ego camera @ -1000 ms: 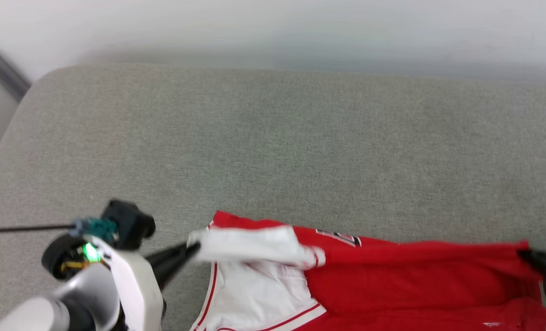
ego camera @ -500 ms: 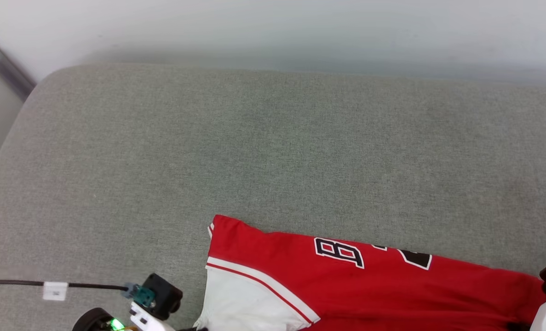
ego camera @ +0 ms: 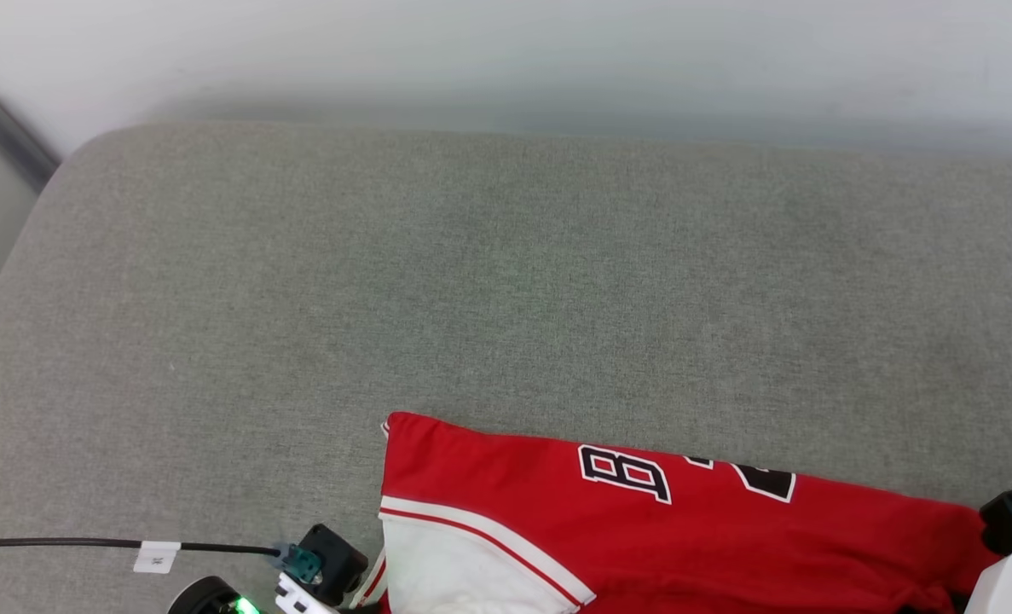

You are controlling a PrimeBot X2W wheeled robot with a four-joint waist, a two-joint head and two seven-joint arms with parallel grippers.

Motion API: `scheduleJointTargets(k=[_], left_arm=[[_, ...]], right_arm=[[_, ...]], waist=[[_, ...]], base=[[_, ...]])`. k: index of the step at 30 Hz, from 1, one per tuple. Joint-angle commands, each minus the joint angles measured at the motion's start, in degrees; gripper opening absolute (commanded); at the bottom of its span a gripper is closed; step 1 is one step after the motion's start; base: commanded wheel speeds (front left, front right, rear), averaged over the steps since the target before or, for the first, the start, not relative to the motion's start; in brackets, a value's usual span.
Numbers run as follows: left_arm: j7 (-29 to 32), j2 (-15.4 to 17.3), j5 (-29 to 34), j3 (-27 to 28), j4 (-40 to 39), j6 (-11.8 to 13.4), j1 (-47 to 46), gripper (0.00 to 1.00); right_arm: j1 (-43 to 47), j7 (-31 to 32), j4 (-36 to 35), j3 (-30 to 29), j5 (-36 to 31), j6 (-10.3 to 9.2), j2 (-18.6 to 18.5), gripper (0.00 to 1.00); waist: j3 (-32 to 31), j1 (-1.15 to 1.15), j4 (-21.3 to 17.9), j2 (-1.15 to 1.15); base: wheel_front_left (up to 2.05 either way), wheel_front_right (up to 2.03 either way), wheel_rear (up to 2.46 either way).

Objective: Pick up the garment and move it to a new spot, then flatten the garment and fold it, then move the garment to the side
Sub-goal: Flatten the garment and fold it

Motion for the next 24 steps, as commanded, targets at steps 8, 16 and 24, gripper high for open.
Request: scheduleJointTargets(k=[8, 16, 24], left_arm=[[-5.64, -0.36, -0.86, 3.53, -2.51, 2.04, 0.53, 1.00], [-17.89, -2.31, -0.07, 10.66, -6.77, 7.30, 2.04, 1.00], [-36.99, -6.73, 7.65, 15.11, -3.89, 11.92, 2.94, 1.00]], right_arm=[[1.16, -1.04, -3.56, -2.32, 2.75, -0.04, -1.35, 1.00], [4.08, 3.98, -11.87, -12.32, 1.46, -0.03, 3.48, 1.00], [4.27, 5.83, -13.63, -21.83, -4.64, -0.03, 16.07, 1.00]], waist=[[-3.63, 0.00, -0.62, 0.00], [-5.00, 0.00, -1.39, 0.00], [-4.46, 0.00, -1.43, 0.00]], base=[[0.00, 0.00, 0.00], [0.00, 0.00, 0.00], [0.00, 0.00, 0.00]])
